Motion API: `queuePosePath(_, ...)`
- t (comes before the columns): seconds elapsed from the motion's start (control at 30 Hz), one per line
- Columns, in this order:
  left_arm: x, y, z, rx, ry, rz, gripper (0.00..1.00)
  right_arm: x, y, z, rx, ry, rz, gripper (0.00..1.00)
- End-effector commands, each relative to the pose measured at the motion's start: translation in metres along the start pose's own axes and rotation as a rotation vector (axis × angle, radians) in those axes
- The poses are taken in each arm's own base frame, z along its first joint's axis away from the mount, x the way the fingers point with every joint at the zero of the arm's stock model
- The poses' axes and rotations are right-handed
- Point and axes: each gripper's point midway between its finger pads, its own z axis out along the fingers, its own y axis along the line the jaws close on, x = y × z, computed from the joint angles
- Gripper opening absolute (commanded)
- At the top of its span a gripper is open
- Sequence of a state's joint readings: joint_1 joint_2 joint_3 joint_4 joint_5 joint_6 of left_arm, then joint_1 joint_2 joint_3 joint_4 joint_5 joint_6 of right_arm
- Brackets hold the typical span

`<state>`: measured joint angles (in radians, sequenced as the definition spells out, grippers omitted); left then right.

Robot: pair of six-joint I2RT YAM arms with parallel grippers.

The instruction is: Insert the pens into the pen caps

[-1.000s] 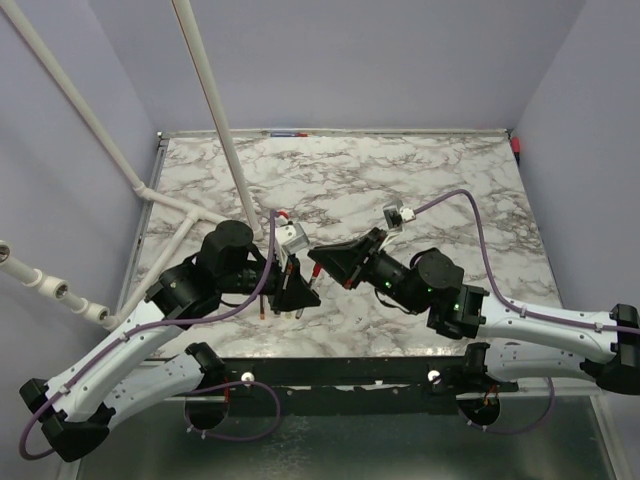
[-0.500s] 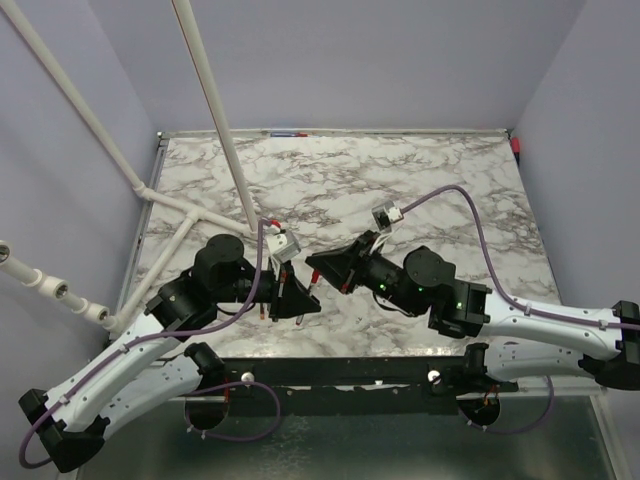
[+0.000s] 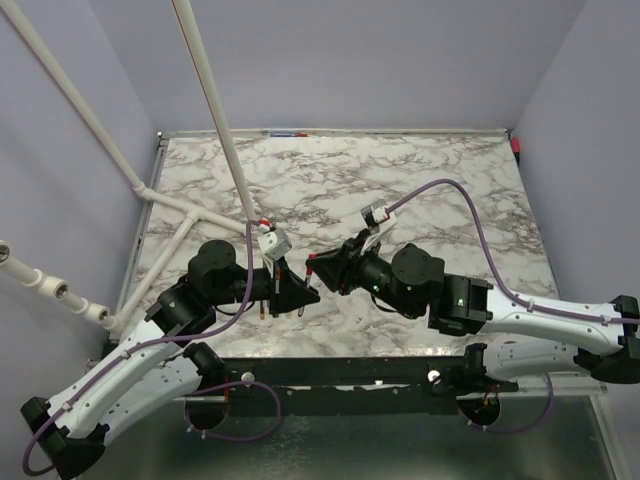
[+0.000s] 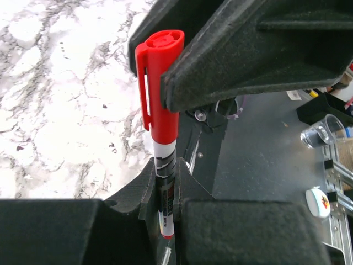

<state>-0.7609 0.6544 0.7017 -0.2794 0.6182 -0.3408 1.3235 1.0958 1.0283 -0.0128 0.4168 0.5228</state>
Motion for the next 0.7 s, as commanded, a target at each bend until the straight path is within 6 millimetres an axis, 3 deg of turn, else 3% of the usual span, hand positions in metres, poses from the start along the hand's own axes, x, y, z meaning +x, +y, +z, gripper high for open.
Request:
queuePosePath(0.0, -0.005, 0.012, 0.001, -0.054, -0.046, 0.007, 0.0, -0.015, -0.024, -0.01, 0.136, -0.036, -0.066, 0.33)
queuePosePath(0.2, 0.002, 0.022, 0.005, -0.089, -0.021, -0.035, 0.0, -0.043, -0.045, -0.028, 0.241, -0.128, -0.073, 0.42)
queuePosePath(0.33, 0.006, 0.036, 0.011, -0.148, -0.003, -0.093, 0.0, -0.048, -0.069, -0.043, 0.352, -0.148, -0.096, 0.45)
queuePosePath(0.47, 0.014, 0.057, 0.019, -0.236, 0.02, -0.17, 0.0, -0.041, -0.094, -0.058, 0.455, -0.139, -0.121, 0.48)
queuePosePath(0.67, 0.032, 0.095, 0.03, -0.396, 0.062, -0.273, 0.0, -0.01, -0.124, -0.069, 0.571, -0.06, -0.151, 0.5)
